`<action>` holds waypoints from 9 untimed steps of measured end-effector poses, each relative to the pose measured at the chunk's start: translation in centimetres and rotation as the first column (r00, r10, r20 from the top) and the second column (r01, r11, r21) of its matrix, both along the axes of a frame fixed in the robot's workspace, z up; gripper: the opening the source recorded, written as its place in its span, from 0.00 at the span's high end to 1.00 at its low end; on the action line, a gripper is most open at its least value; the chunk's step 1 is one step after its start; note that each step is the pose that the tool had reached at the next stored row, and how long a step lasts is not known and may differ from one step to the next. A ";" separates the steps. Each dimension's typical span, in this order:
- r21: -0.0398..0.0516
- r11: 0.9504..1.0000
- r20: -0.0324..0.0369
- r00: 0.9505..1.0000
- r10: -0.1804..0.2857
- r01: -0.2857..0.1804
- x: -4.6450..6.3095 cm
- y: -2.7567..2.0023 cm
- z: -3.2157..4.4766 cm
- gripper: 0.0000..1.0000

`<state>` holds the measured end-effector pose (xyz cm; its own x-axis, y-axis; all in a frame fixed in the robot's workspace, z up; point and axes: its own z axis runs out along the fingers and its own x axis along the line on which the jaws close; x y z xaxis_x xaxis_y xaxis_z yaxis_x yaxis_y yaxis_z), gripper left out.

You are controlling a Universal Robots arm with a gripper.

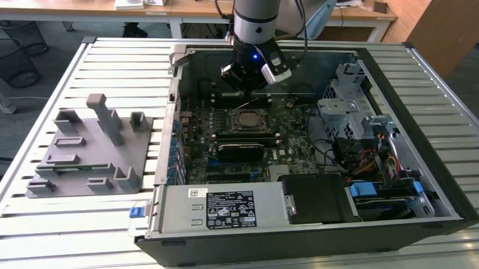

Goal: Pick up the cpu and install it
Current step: 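Install the first cpu locking lever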

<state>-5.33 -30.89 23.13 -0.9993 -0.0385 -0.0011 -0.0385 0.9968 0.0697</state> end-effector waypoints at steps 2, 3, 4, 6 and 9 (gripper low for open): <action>0.000 1.000 0.000 1.000 0.000 0.000 0.0 0.11 -0.05 0.89; 0.000 1.000 0.000 1.000 0.000 0.000 0.0 0.14 -0.09 0.89; 0.000 1.000 0.000 1.000 0.000 0.000 0.1 0.17 -0.12 0.89; 0.000 1.000 0.000 1.000 0.000 0.000 0.2 0.20 -0.17 0.89; -0.001 1.000 0.000 1.000 0.000 0.000 0.3 0.24 -0.24 0.89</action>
